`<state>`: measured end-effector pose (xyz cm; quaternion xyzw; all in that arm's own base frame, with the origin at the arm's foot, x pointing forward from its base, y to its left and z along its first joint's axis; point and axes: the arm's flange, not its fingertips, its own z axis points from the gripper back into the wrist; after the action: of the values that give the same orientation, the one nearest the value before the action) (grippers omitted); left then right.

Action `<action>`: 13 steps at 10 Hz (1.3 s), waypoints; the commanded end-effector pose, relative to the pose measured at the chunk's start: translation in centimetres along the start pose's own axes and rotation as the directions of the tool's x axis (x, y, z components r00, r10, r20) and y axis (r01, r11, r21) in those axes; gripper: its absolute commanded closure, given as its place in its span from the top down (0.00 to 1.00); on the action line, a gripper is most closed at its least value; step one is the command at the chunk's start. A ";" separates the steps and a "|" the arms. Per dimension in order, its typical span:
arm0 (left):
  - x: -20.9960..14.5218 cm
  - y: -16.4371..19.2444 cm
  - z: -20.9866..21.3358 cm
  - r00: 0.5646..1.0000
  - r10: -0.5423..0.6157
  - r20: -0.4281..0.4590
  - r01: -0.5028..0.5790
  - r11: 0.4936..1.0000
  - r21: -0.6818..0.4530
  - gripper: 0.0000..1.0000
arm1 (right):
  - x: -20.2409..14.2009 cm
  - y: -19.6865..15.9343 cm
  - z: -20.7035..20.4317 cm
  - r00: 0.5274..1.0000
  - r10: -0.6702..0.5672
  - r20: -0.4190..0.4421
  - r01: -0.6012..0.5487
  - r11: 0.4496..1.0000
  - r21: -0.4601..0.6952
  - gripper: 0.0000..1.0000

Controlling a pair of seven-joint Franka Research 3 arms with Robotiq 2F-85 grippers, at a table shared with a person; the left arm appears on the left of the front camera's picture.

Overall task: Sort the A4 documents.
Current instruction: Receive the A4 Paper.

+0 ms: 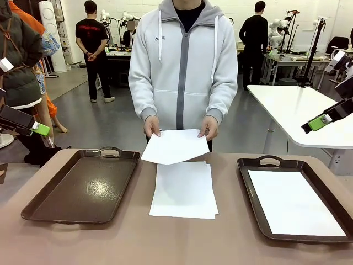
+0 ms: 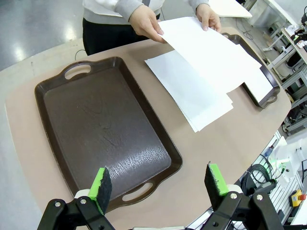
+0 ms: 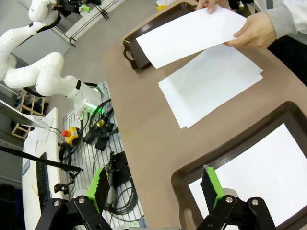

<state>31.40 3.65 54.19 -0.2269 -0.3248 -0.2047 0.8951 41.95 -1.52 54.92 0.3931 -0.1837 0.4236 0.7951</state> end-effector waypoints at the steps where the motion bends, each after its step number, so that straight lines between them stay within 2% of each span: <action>1: 0.0 0.1 0.0 1.000 -0.006 0.006 0.006 1.000 -0.020 1.00 | 0.0 0.2 0.0 1.000 0.014 0.009 -0.014 1.000 0.009 1.00; 13: 0.0 0.1 0.0 1.000 -0.006 0.006 0.006 1.000 -0.020 1.00 | 0.0 0.2 0.0 1.000 0.014 0.009 -0.014 1.000 0.009 1.00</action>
<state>31.40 3.65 54.19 -0.2269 -0.3248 -0.2047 0.8951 41.95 -1.52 54.92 0.3931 -0.1837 0.4236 0.7951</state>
